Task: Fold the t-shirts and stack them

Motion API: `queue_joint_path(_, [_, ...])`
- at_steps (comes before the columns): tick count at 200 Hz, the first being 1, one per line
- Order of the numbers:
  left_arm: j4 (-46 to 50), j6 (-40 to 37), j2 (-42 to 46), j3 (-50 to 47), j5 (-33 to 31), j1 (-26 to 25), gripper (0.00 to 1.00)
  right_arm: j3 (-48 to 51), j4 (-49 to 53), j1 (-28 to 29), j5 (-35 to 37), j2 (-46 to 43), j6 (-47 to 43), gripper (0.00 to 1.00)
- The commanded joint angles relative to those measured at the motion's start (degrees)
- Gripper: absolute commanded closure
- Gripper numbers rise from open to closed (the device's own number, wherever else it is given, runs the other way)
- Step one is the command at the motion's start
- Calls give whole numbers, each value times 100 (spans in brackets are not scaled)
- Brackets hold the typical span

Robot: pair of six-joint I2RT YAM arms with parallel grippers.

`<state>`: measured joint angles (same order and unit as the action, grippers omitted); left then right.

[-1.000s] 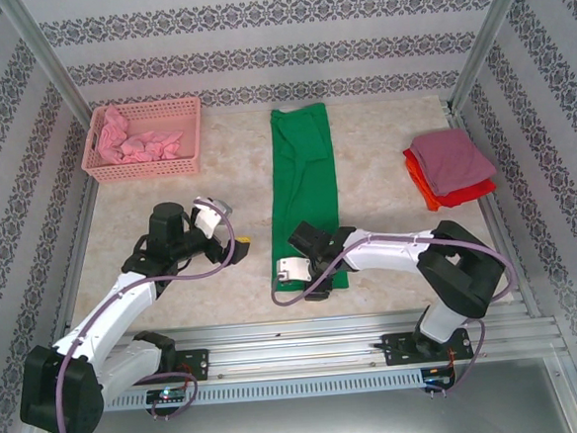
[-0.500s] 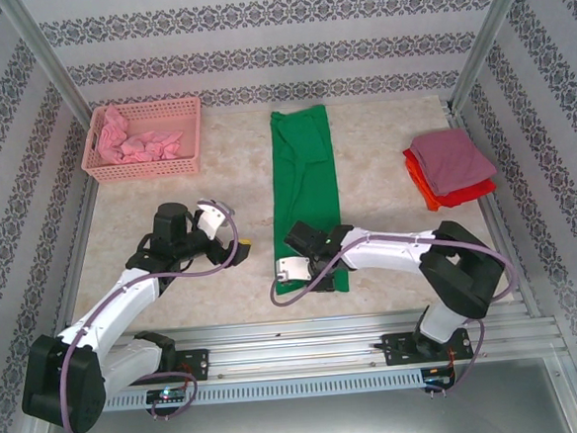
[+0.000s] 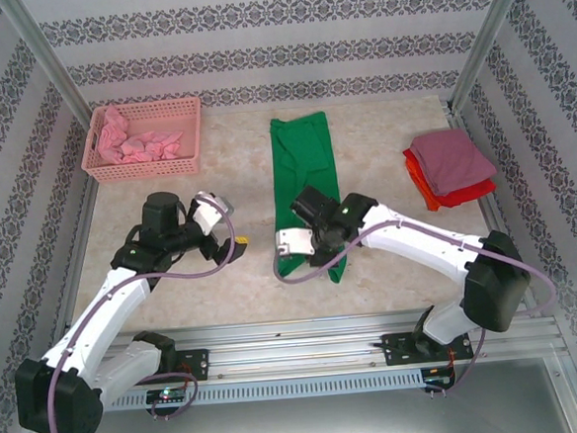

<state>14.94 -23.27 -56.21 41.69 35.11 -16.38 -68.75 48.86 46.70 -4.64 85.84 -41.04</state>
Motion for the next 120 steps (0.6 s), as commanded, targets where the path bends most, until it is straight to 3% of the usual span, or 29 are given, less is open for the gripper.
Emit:
queue_joint_path(1, [563,-289,156,101,90,62,0,-519,260,-373,273,331,-542,100])
queue_joint_path(58, [567,-290,167,46,-31,59,0,-1723,88,-1163,201,1295,-1182,100])
queue_joint_path(120, [202,-23,-61,-113,109,63,0,-2620,-140,-1599,189,2104,-1479,100])
